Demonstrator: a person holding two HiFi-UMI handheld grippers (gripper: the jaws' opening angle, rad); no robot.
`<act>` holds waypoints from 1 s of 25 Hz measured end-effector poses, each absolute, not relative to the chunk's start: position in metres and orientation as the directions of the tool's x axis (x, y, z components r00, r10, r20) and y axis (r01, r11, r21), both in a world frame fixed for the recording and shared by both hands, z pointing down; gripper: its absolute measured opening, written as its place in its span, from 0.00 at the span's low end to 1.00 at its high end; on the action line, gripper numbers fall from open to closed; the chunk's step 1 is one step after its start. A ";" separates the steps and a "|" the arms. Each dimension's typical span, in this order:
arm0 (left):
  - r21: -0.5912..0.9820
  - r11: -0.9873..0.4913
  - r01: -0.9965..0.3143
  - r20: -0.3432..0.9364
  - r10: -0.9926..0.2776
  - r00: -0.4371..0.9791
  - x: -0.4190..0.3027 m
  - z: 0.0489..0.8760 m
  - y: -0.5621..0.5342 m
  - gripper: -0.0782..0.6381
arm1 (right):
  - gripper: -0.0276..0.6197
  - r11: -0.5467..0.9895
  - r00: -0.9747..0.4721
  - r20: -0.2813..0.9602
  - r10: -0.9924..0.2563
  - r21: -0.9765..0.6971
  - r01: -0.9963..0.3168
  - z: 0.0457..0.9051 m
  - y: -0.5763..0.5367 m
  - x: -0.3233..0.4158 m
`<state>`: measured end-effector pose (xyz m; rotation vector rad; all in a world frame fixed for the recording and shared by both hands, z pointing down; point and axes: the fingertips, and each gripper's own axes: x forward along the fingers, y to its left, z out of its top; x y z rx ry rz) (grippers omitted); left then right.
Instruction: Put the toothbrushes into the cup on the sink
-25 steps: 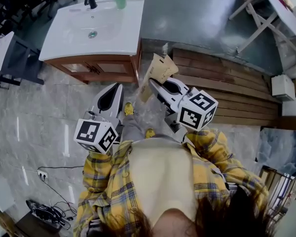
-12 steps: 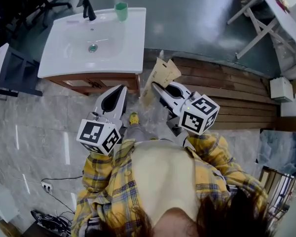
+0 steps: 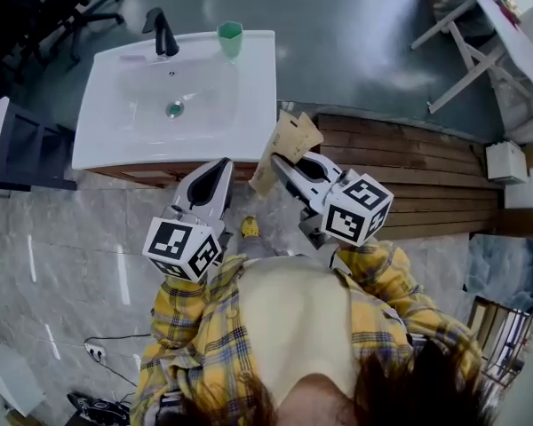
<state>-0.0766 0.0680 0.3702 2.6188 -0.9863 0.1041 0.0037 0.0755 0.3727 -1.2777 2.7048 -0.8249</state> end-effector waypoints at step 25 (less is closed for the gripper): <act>0.312 -0.743 -0.592 0.130 -0.584 0.801 -0.099 0.368 -0.021 0.12 | 0.09 0.516 -0.645 0.216 -0.733 -0.442 -0.734 0.371 -0.019 -0.029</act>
